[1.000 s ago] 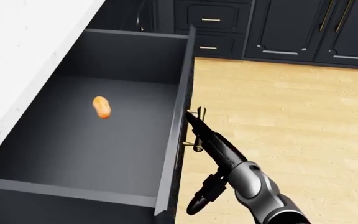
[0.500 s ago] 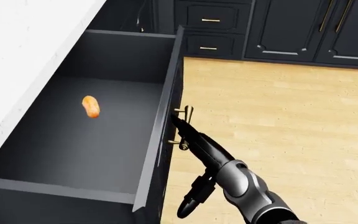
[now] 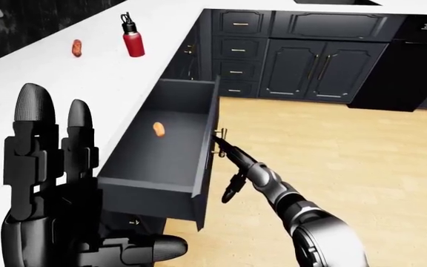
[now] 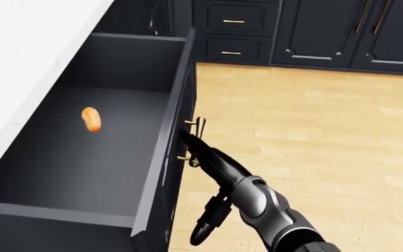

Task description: Close the right drawer.

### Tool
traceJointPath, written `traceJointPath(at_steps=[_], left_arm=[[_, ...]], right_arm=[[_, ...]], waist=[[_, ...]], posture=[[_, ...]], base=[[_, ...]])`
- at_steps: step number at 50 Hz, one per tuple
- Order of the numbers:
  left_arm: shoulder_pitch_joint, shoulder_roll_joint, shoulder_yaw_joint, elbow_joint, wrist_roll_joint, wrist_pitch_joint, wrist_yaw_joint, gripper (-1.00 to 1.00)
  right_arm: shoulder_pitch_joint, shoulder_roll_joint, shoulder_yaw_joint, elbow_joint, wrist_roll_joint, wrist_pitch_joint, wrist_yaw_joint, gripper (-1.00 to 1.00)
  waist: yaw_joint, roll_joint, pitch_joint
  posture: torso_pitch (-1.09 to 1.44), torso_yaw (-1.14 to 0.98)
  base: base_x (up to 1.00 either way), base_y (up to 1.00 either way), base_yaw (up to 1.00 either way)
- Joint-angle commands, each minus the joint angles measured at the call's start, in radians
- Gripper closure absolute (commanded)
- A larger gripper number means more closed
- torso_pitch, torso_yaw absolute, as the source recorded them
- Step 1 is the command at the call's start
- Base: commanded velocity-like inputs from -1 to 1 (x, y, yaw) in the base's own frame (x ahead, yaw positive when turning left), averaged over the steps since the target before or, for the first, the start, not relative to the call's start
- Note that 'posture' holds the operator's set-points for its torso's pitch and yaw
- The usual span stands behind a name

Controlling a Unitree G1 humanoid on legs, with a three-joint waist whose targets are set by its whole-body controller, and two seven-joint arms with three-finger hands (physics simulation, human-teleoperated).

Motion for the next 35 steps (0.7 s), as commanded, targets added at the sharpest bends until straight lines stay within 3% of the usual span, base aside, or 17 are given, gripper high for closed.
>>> traceJointPath(at_steps=[1, 35], left_arm=[[-0.005, 0.004, -0.001, -0.034, -0.005, -0.024, 0.006, -1.00], [-0.007, 0.008, -0.001, -0.034, -0.007, -0.020, 0.009, -1.00]], right_arm=[[-0.043, 0.033, 0.022, -0.045, -0.027, -0.094, 0.043, -1.00], [-0.077, 0.115, 0.034, -0.038, -0.091, -0.069, 0.056, -1.00]], waist=[[0.011, 0.003, -0.022], [0.005, 0.009, -0.018]], posture=[[0.00, 0.00], [0.00, 0.00]], base=[[0.00, 0.00, 0.00], [0.00, 0.00, 0.00]])
